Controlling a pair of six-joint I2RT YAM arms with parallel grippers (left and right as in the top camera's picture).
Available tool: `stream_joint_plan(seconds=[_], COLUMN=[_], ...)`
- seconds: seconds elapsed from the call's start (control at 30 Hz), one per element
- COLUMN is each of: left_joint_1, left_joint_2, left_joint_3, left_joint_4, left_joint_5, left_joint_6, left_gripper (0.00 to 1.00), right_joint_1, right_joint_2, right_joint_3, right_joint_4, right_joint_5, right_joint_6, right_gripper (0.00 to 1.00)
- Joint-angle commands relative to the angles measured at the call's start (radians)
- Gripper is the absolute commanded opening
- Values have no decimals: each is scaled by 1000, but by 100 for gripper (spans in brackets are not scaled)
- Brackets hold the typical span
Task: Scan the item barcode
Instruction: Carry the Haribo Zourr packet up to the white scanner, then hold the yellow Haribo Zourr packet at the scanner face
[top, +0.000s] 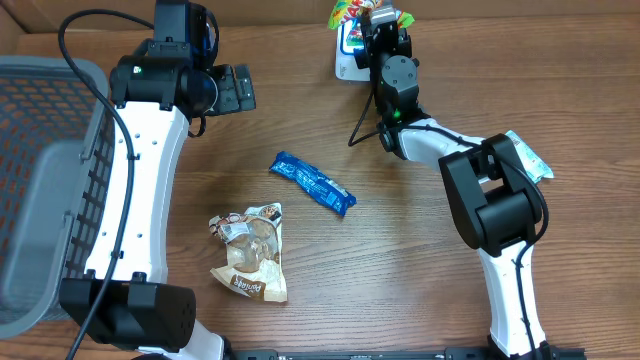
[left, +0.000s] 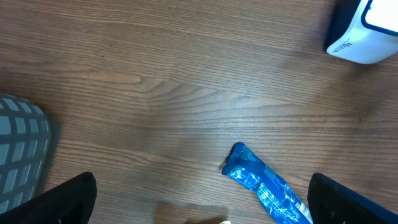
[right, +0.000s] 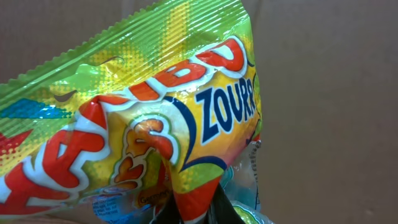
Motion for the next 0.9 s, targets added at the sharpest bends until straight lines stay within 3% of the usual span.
stream_joint_plan(seconds=[0.0, 0.17, 0.53, 0.87], left_joint_1=[-2, -2, -2, -2], left_joint_2=[5, 5, 5, 5], left_joint_3=[27, 27, 27, 27], left_joint_4=[1, 1, 1, 1], left_joint_5=[-9, -9, -9, -9], left_joint_6=[4, 4, 4, 4], left_gripper=[100, 100, 100, 100], right_joint_1=[5, 5, -19, -23], right_joint_2=[8, 16, 220, 244], right_joint_3=[59, 157, 609, 627], right_joint_4=[15, -57, -304, -375], right_joint_5=[-22, -24, -31, -31], right_joint_6=[-5, -5, -8, -31], right_gripper=[4, 4, 4, 4])
